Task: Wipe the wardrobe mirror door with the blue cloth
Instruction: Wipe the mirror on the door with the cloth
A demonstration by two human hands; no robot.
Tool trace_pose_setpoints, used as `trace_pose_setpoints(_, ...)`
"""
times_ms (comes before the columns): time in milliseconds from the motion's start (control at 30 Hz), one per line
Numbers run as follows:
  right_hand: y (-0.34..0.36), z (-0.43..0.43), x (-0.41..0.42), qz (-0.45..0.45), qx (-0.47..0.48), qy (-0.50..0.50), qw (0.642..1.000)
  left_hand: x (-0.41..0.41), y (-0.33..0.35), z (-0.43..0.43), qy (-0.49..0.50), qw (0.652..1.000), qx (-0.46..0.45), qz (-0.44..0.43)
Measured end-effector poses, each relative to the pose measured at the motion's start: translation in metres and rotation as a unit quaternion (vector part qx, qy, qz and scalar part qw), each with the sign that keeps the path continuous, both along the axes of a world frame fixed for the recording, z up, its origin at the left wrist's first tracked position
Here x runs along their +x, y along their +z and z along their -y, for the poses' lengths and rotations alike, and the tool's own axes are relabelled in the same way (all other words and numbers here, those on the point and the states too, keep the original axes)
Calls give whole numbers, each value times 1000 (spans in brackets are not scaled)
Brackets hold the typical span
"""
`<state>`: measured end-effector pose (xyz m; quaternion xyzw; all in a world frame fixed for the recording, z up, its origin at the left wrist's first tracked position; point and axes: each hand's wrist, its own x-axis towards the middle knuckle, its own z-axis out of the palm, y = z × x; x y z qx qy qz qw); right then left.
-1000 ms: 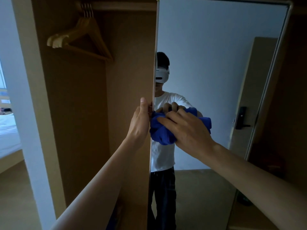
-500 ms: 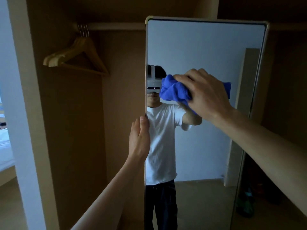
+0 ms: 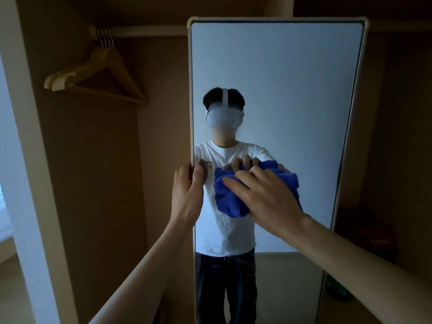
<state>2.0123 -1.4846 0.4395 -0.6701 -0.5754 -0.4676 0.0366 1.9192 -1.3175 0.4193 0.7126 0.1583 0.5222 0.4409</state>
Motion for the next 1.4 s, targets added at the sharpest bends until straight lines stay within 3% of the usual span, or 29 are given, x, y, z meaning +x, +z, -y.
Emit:
trace_pose_setpoints(167, 10, 4, 7, -2, 14, 14, 1000, 1, -12, 6, -26, 999, -21, -17)
trace_pose_setpoints(567, 95, 29, 29, -16, 146, -7, 989, 3, -24, 19, -9, 998, -4, -65)
trace_pose_setpoints(867, 81, 18, 34, 28, 102, -34, 994, 27, -12, 12, 5, 988, -36, -151)
trace_pose_setpoints(967, 68, 14, 29, 55, 100, -76, 991, 21, -22, 17, 6, 996, -23, -90)
trace_pose_setpoints(1067, 47, 11, 27, 44, 63, -86, 993, 17, -32, 18, -3, 995, -33, -91)
trace_pose_setpoints(1267, -6, 19, 26, 44, 38, -15, 998, 22, -44, 20, -1, 998, -23, -61)
trace_pose_setpoints(1400, -6, 22, 32, 23, 33, -3, 999, 23, -51, 29, 42, 997, -20, -67)
